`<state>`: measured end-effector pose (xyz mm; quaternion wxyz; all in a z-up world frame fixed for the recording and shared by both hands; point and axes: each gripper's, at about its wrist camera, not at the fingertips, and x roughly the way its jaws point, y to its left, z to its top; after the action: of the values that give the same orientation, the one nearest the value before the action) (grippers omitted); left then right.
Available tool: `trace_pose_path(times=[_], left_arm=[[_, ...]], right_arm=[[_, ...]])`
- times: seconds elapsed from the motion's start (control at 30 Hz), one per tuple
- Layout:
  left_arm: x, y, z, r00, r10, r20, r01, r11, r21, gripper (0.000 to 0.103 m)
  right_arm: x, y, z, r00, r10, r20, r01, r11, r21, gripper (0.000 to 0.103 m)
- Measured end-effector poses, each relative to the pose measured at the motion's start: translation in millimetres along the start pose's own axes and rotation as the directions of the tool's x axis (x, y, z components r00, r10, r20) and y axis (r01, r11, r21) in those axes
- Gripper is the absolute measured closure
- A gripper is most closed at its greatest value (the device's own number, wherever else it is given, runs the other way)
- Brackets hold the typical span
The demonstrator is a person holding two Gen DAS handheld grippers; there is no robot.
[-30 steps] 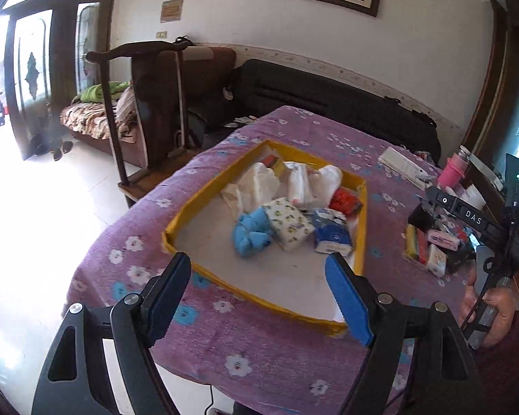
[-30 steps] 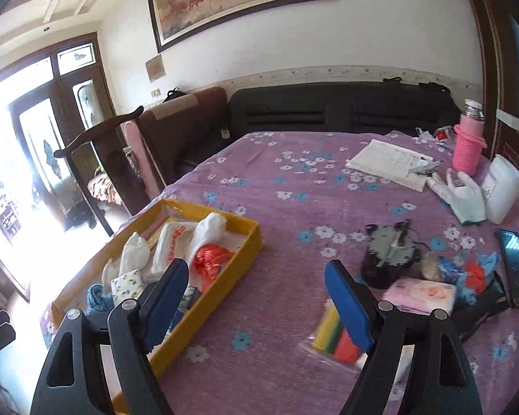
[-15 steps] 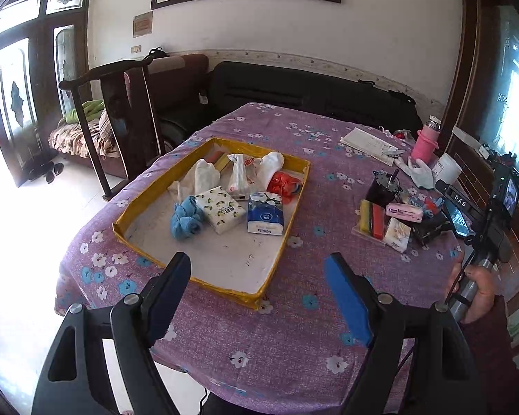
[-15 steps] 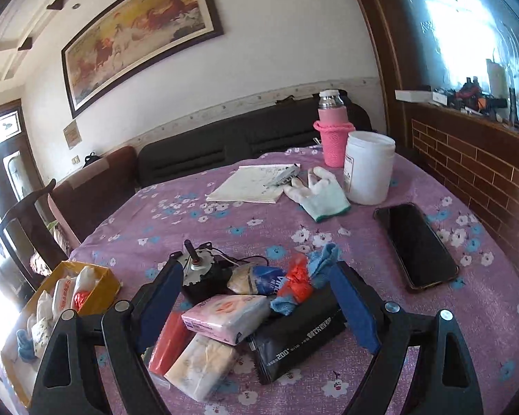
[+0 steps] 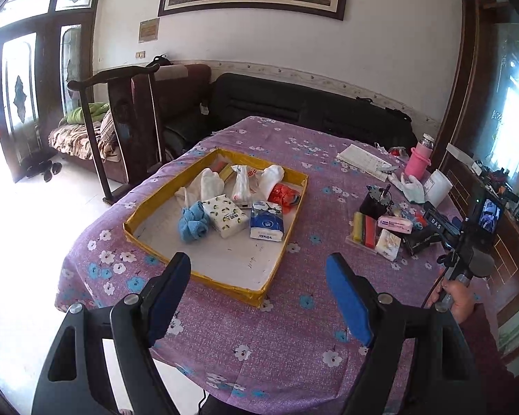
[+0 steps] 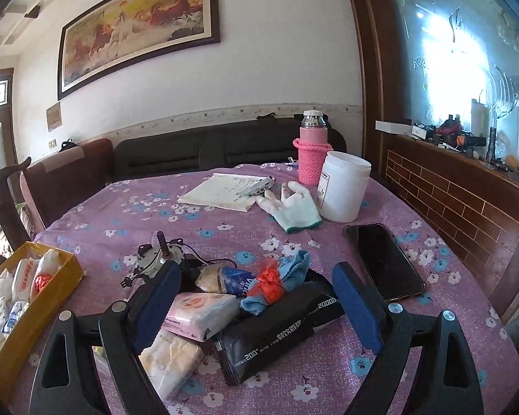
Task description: Organize soft objects
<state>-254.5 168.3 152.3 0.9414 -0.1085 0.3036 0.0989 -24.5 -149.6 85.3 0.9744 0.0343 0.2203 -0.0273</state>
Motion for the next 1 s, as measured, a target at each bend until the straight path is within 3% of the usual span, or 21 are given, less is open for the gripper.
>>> trace_pose_path(times=[0.2,0.37,0.5,0.7,0.77,0.83,1.0], left_arm=[[12,6,-2,1.000,-0.012,-0.020,0.011,1.000,-0.013,0.023],[44,3,-3,0.995,-0.055,-0.083,0.054,0.998,-0.016,0.023],[62,-8,1,0.988,-0.097,-0.116,0.099,0.995,0.008,0.023],[90,-23,-1,0.982,-0.090,-0.164,0.098,0.995,0.037,0.023],[102,-34,-1,0.979,-0.071,-0.191,0.083,0.995,0.058,0.015],[117,-46,0,0.972,-0.027,-0.234,0.049,0.995,0.089,0.012],[161,-76,6,0.937,-0.143,-0.319,0.178,0.980,0.083,0.012]], right_arm=[[6,-3,-2,0.999,-0.034,-0.014,0.034,0.999,-0.007,0.011],[2,-7,-1,0.999,-0.046,0.001,0.046,0.999,0.004,0.011],[-7,-25,9,1.000,-0.031,0.006,0.030,0.996,0.081,0.011],[5,-62,41,1.000,-0.018,-0.015,0.020,0.987,0.158,0.009],[15,-70,44,0.999,-0.039,-0.016,0.042,0.985,0.165,0.009],[23,-77,35,0.999,-0.039,-0.029,0.044,0.982,0.182,0.009],[47,-88,22,0.989,-0.001,-0.146,0.032,0.978,0.206,0.009]])
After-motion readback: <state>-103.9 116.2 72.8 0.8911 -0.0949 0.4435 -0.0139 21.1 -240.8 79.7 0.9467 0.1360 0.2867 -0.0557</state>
